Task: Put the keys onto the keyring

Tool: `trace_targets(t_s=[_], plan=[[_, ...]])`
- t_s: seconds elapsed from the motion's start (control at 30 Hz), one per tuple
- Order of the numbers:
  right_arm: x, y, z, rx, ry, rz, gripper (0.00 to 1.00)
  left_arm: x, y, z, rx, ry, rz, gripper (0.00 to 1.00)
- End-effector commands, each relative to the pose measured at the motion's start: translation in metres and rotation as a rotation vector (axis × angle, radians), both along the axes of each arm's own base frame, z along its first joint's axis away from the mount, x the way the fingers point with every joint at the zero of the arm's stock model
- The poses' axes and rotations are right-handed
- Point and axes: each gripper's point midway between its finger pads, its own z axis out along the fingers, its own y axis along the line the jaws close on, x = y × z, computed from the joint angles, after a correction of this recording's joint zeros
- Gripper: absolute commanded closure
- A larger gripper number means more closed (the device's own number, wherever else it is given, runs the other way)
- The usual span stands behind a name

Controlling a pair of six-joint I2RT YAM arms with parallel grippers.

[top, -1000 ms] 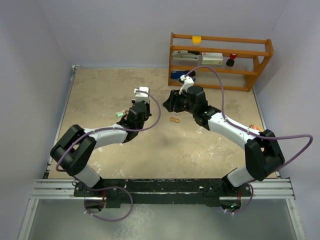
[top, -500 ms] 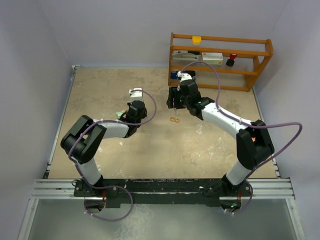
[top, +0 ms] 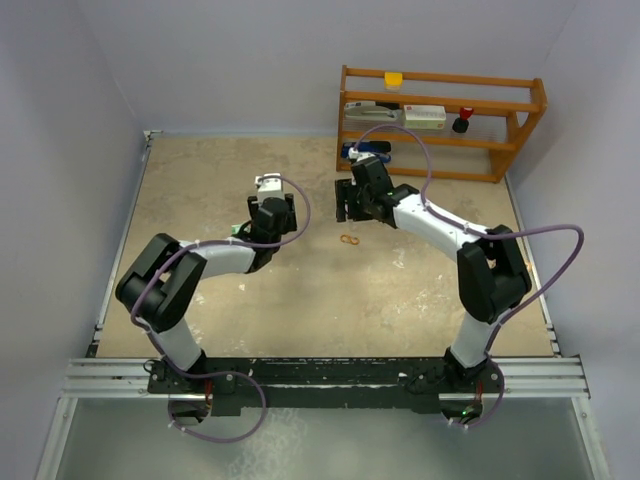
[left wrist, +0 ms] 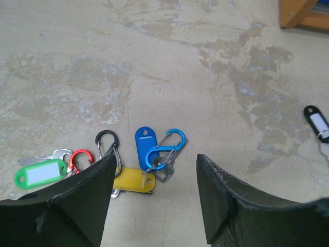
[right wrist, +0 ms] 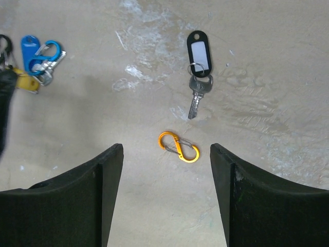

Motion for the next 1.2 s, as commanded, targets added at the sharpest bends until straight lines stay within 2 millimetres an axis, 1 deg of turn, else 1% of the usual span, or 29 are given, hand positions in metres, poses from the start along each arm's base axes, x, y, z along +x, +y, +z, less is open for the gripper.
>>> trace_targets(t_s=[0.0, 0.2, 0.4, 0.6, 0.77, 0.93, 1.17], plan=[[-0.007, -0.008, -0.008, -0.057, 0.072, 0.038, 0.28, 0.011, 0.0, 0.062, -0.078, -0.115, 0.034, 0.39], [-0.017, -0.006, -0.025, -0.014, 0.115, 0.093, 0.25, 0.007, 0.004, 0.085, -0.093, -0.138, 0.042, 0.39], [-0.018, 0.002, -0.037, 0.011, 0.138, 0.156, 0.26, 0.003, 0.007, 0.099, -0.096, -0.147, 0.046, 0.39], [-0.019, 0.006, -0.049, 0.041, 0.174, 0.184, 0.25, 0.001, 0.01, 0.105, -0.099, -0.159, 0.053, 0.39], [-0.019, 0.006, -0.059, 0.062, 0.191, 0.203, 0.25, 0.0, 0.011, 0.104, -0.095, -0.157, 0.054, 0.39], [-0.019, 0.004, -0.068, 0.051, 0.204, 0.223, 0.25, 0.001, 0.011, 0.105, -0.096, -0.158, 0.054, 0.39], [-0.027, 0.002, -0.084, 0.028, 0.248, 0.259, 0.24, 0.001, 0.01, 0.103, -0.095, -0.156, 0.054, 0.39]])
